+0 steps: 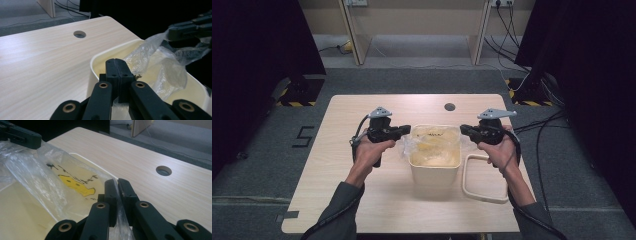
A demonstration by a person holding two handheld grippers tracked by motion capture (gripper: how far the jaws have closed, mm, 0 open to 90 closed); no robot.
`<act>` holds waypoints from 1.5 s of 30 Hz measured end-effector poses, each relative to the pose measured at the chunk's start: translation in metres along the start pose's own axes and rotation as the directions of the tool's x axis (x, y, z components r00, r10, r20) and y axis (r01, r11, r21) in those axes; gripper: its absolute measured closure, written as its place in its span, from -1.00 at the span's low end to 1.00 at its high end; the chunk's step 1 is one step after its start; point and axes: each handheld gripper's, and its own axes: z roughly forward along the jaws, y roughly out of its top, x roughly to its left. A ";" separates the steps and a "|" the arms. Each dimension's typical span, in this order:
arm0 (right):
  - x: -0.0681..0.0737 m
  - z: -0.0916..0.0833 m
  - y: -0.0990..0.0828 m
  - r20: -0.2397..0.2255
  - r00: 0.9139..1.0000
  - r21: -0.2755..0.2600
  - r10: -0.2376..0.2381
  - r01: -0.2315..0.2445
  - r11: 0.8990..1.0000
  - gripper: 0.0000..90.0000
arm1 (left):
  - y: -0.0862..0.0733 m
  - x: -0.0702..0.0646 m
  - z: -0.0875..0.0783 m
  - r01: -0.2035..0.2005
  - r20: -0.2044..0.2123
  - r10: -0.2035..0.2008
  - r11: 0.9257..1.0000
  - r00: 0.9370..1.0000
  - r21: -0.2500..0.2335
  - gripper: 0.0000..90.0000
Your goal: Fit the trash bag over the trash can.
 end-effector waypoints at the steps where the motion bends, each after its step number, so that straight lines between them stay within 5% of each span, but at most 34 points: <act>1: -0.003 0.004 0.000 0.008 1.000 0.005 0.005 -0.005 1.000 0.93 | 0.001 0.002 0.005 -0.010 -0.017 0.011 1.000 1.000 0.005 0.99; 5: -0.014 0.021 0.000 0.031 0.999 0.032 0.027 -0.028 0.999 0.97 | 0.004 0.012 0.026 -0.015 -0.058 0.016 0.999 0.998 0.033 0.99; 12: -0.034 0.050 -0.012 0.022 0.995 0.080 0.096 -0.098 0.992 0.98 | -0.005 0.029 0.052 0.002 -0.059 0.003 0.997 0.998 0.075 0.99; 21: -0.037 0.063 -0.040 -0.030 0.990 0.108 0.136 -0.132 0.985 0.96 | -0.026 0.037 0.056 0.026 -0.026 -0.024 0.996 0.999 0.082 0.98; 23: -0.035 0.063 -0.043 -0.029 0.991 0.111 0.127 -0.123 0.986 0.85 | -0.028 0.037 0.052 0.028 -0.026 -0.027 0.997 0.999 0.067 0.88; 25: -0.034 0.059 -0.042 0.012 0.992 0.117 0.128 -0.128 0.985 0.42 | -0.026 0.037 0.044 0.038 -0.036 -0.037 0.998 0.999 0.042 0.52; 27: -0.036 0.051 -0.039 0.066 0.987 0.099 0.148 -0.154 0.983 0.12 | -0.023 0.037 0.033 0.037 -0.033 -0.036 0.999 0.999 0.015 0.40; 29: -0.038 0.041 -0.035 0.070 0.983 0.088 0.172 -0.178 0.980 -0.09 | -0.018 0.035 0.022 0.038 -0.043 -0.039 0.999 0.998 -0.016 0.21; 33: -0.038 0.022 -0.027 0.036 0.988 0.027 0.153 -0.154 0.988 -0.15 | -0.014 0.033 0.005 0.021 -0.066 -0.022 0.999 0.998 -0.028 -0.02; 37: -0.037 0.013 -0.021 -0.002 0.987 0.025 0.162 -0.162 0.987 -0.20 | -0.016 0.037 0.003 0.036 -0.072 -0.037 0.999 0.997 -0.022 -0.03; 45: -0.039 0.013 -0.007 -0.070 0.964 -0.078 0.258 -0.263 0.962 -0.23 | -0.023 0.038 0.005 0.026 -0.063 -0.026 1.000 0.998 -0.008 -0.04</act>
